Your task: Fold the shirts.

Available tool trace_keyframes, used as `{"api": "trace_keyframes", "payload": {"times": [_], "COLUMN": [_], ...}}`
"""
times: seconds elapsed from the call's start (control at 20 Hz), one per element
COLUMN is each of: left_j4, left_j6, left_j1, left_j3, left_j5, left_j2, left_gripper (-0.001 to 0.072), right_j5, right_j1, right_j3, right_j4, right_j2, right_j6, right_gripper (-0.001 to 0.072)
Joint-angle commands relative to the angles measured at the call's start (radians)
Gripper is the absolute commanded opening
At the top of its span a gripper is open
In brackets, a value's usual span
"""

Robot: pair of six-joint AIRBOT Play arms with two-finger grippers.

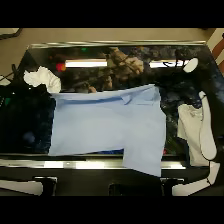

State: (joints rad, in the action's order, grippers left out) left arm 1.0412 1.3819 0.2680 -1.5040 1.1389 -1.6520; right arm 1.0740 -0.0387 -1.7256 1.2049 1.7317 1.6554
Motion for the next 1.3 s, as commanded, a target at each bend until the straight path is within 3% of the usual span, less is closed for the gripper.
{"api": "trace_keyframes", "payload": {"times": [0.0, 0.15, 0.3, 0.45, 0.55, 0.8, 1.05, 1.25], "left_j4": [-0.105, -0.1, -0.099, -0.045, 0.036, 0.042, 0.12, 0.127], "left_j6": [-0.006, -0.076, -0.085, -0.084, -0.073, -0.069, -0.054, -0.035], "left_j1": [-0.003, 0.009, 0.039, 0.05, 0.042, 0.038, 0.043, 0.06], "left_j3": [-0.063, -0.12, -0.183, -0.177, -0.131, -0.045, -0.031, -0.029], "left_j5": [-0.067, -0.023, 0.177, 0.397, 0.425, 0.506, 0.601, 0.592], "left_j2": [-0.151, -0.153, -0.143, -0.143, -0.145, -0.149, -0.147, -0.155], "left_gripper": [0.0035, 0.0036, 0.0036, 0.0036, 0.0036, 0.0035, 0.0035, 0.0035], "right_j5": [-0.244, -0.178, 0.091, 0.38, 0.385, 0.36, 0.384, 0.394], "right_j1": [0.015, -0.008, -0.066, -0.089, -0.074, -0.045, -0.045, -0.045], "right_j3": [0.0, -0.008, -0.008, 0.006, 0.075, 0.217, 0.243, 0.245], "right_j4": [-0.044, -0.038, -0.001, 0.084, 0.085, 0.09, 0.161, 0.169], "right_j2": [0.101, 0.061, -0.018, -0.036, -0.032, -0.032, -0.039, -0.038], "right_j6": [0.043, 0.013, -0.076, -0.074, -0.065, -0.016, -0.007, -0.001], "right_gripper": [0.0043, 0.0043, 0.0043, 0.0043, 0.0043, 0.0042, 0.0042, 0.0042]}}
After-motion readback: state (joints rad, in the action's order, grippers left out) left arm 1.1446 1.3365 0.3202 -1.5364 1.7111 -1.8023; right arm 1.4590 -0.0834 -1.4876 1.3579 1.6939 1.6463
